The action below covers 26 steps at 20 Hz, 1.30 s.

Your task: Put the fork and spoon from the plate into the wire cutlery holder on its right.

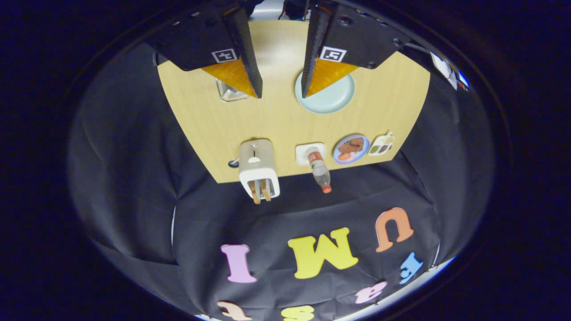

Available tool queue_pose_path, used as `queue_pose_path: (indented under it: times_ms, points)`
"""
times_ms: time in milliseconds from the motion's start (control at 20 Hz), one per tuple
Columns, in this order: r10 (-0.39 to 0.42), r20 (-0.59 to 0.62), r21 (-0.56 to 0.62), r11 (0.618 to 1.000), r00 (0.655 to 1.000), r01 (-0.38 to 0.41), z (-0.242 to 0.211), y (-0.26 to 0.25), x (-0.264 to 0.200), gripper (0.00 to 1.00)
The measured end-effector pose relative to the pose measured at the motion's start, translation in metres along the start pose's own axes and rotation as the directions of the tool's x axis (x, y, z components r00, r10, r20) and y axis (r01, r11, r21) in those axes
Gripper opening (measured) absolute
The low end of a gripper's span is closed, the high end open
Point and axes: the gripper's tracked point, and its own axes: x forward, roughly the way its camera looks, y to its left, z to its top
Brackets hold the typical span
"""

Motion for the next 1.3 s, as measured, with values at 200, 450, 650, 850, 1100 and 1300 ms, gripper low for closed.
queue_pose_path:
  times_ms: [200, 450, 650, 850, 1100, 1300]
  points:
    - [0.069, 0.101, -0.045, 0.997, 0.993, -0.065, 0.025, 0.058, -0.041, 0.77]
    - [0.089, 0.226, -0.109, 0.992, 0.97, -0.066, 0.056, 0.108, -0.077, 0.94]
    - [0.104, 0.323, -0.124, 0.99, 0.941, -0.067, 0.079, 0.141, -0.097, 0.97]
    - [0.072, 0.451, -0.119, 0.993, 0.89, -0.02, 0.104, 0.152, -0.13, 0.97]
    - [0.045, 0.536, -0.146, 0.988, 0.843, 0.041, 0.118, 0.167, -0.148, 0.96]
    - [0.004, 0.581, -0.148, 0.984, 0.814, 0.101, 0.121, 0.17, -0.159, 0.96]
